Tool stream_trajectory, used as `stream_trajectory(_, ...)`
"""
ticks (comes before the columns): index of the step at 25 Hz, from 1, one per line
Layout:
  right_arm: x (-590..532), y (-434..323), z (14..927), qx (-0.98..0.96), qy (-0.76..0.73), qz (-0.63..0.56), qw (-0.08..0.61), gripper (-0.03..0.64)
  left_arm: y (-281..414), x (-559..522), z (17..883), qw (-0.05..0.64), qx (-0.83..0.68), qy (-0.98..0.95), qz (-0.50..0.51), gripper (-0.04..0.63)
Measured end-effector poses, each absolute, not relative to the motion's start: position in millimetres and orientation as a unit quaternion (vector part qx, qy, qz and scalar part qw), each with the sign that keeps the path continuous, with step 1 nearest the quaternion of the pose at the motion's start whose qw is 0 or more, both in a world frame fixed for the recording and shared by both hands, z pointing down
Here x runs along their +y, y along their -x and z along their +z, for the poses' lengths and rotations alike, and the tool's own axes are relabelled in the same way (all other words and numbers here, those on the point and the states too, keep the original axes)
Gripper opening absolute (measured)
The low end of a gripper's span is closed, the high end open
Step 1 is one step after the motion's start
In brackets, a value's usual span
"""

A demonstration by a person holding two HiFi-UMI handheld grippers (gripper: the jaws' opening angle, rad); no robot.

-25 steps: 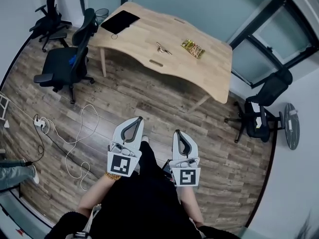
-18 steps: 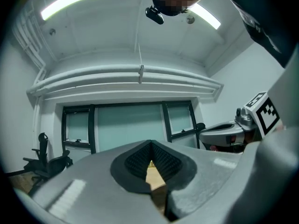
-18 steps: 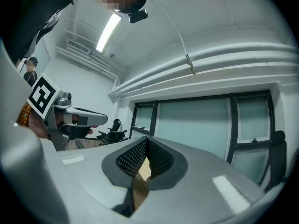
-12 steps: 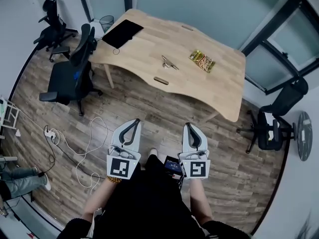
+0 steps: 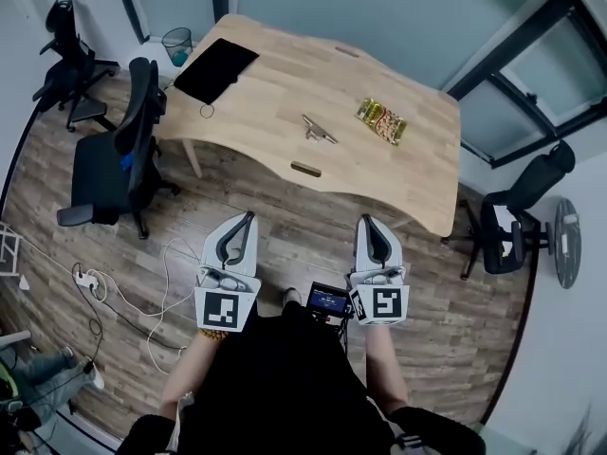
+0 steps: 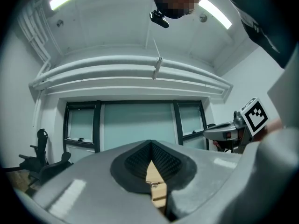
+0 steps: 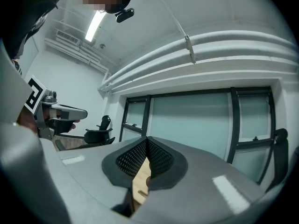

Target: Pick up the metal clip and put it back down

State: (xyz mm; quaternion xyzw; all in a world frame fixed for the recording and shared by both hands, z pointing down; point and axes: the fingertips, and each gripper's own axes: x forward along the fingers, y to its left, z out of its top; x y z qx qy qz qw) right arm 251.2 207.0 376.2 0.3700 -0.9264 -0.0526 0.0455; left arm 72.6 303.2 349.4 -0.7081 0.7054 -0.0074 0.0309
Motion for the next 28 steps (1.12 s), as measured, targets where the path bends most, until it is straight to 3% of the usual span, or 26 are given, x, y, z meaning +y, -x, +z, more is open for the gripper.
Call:
stream_trajectory(12,146.1,-169.3,349.3,-0.871,-0.481,-0.075,0.061,0.025,49.6,225.0,340.3,0.035,0.640,0.768,0.008,0.000)
stream_trajectory(21,65.5,-143.3,381.6,-0.842,-0.523,-0.077,0.107,0.025,88.2,133.8,365.1,0.009,0.605,0.796,0.001,0.000)
stream_trajectory(28,-29.5,-143.5,410.3,-0.808,-0.579,-0.048,0.094,0.026,93.0,31.8,368.5,0.008,0.563,0.826,-0.021,0.000)
